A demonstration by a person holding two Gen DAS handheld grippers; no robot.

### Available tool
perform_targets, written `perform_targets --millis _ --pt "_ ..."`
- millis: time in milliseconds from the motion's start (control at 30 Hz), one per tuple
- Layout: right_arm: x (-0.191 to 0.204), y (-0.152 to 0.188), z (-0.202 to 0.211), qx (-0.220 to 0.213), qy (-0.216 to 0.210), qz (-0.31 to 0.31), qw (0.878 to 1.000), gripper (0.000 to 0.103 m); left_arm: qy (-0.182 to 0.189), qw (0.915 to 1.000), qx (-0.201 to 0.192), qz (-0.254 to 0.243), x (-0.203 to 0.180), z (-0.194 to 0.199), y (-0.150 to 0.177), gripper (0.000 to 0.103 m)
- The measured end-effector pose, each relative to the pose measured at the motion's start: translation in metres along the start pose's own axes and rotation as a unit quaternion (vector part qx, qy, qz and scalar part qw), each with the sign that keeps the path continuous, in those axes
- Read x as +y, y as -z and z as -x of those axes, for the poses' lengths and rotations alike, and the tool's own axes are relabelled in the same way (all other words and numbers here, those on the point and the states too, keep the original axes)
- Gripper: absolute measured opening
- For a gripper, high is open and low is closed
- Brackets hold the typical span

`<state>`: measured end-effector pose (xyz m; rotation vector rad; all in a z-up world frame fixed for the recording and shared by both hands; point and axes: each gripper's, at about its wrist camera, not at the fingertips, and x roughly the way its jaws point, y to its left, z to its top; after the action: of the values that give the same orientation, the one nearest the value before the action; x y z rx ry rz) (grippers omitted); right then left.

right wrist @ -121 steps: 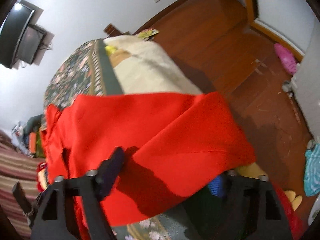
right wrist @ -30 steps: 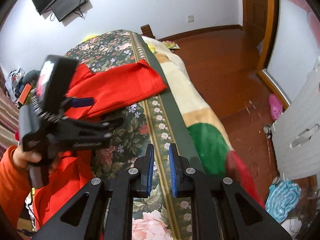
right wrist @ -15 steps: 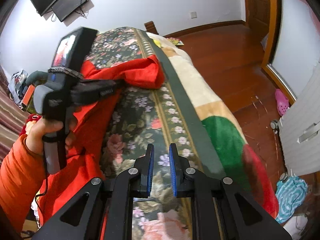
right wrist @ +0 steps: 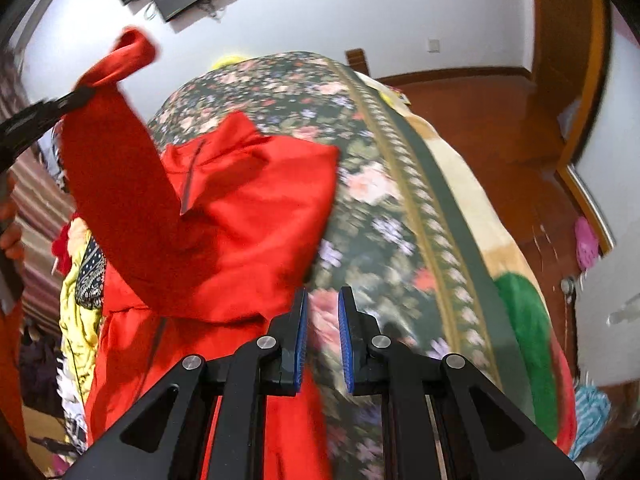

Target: Fold large clothes

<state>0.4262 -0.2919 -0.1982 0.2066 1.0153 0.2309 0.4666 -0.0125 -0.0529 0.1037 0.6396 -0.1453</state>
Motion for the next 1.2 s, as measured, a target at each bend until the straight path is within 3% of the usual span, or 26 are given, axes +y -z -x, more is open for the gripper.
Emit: perform_targets --millis 200,367,467,600,667,700,733,767,800,833,900,933,1033,1200 --pt "0.041 -0.030 -0.035 0.003 0.023 0.049 0.999 0.011 -0.034 0.9983 0.015 0.045 0.079 0.019 0.062 0.007" --pt "0.069 -0.036 -0.092 0.048 0.123 0.134 0.982 0.011 -0.055 0.9907 0.072 0.102 0.127 0.012 0.141 0.007" --pt "0.066 -0.027 -0.124 0.075 0.194 0.166 0.964 0.011 -0.058 0.9780 0.127 0.155 0.160 -0.002 0.194 0.007" --pt "0.059 -0.026 -0.126 0.075 0.190 0.161 0.966 0.011 -0.039 0.9575 0.185 0.218 0.185 -0.016 0.252 0.011" --pt "0.058 -0.027 -0.126 0.077 0.195 0.163 0.964 0.014 -0.041 0.9521 0.200 0.228 0.191 -0.018 0.271 0.013" --pt "0.058 -0.026 -0.126 0.076 0.202 0.166 0.962 0.025 -0.044 0.9503 0.206 0.229 0.192 -0.017 0.280 0.015" --pt "0.058 -0.026 -0.126 0.069 0.221 0.173 0.957 0.051 -0.047 0.9494 0.209 0.230 0.192 -0.015 0.285 0.017" --pt "0.059 -0.026 -0.127 0.058 0.253 0.182 0.948 0.066 -0.049 0.9483 0.213 0.230 0.192 -0.014 0.291 0.021" --pt "0.056 -0.025 -0.126 0.045 0.278 0.188 0.941 0.088 -0.053 0.9468 0.218 0.230 0.193 -0.012 0.296 0.028" --pt "0.051 -0.025 -0.125 0.039 0.281 0.185 0.941 0.093 -0.059 0.9457 0.223 0.229 0.194 -0.010 0.301 0.032" --pt "0.036 -0.027 -0.123 0.050 0.244 0.154 0.956 0.093 -0.079 0.9433 0.237 0.218 0.196 -0.007 0.312 0.049" --pt "0.028 -0.029 -0.121 0.057 0.223 0.130 0.964 0.093 -0.086 0.9425 0.244 0.212 0.198 -0.005 0.317 0.051" --pt "0.009 -0.032 -0.117 0.082 0.171 0.066 0.980 0.093 -0.094 0.9424 0.258 0.191 0.202 0.002 0.325 0.053" --pt "0.006 -0.035 -0.109 0.103 0.119 0.031 0.987 0.093 -0.086 0.9486 0.246 0.179 0.206 0.029 0.316 0.058"
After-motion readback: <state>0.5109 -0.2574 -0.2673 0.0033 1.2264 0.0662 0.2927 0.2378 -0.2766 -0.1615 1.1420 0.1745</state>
